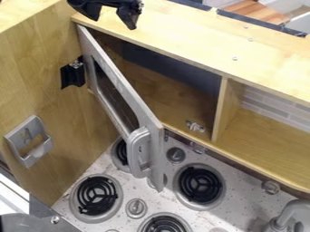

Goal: Close microwave

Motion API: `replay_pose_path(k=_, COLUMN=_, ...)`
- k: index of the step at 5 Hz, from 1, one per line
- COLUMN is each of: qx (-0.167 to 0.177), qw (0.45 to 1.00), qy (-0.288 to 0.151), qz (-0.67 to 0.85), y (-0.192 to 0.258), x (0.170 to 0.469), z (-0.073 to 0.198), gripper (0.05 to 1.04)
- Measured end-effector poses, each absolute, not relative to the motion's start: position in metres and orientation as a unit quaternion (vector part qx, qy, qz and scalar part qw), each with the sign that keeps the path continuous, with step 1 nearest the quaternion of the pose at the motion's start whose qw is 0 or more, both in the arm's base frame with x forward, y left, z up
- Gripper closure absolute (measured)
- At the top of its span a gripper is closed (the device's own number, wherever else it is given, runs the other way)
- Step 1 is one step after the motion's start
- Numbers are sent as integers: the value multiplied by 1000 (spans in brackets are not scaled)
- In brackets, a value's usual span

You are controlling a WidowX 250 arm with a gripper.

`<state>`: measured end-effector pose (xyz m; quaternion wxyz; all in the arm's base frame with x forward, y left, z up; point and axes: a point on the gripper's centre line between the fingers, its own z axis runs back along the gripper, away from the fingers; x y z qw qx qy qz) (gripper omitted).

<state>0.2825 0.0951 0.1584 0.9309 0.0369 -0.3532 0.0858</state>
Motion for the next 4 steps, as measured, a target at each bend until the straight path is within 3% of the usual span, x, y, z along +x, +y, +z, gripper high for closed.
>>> replay_pose_path(k=2, qx=17, qw=939, qy=-334, qz=75, y=90, x=279, z=145, gripper=85)
replay_pose_path(k=4, qx=45, qw=945, qy=-324, qz=4, y=92, x=256, z=126, gripper=85)
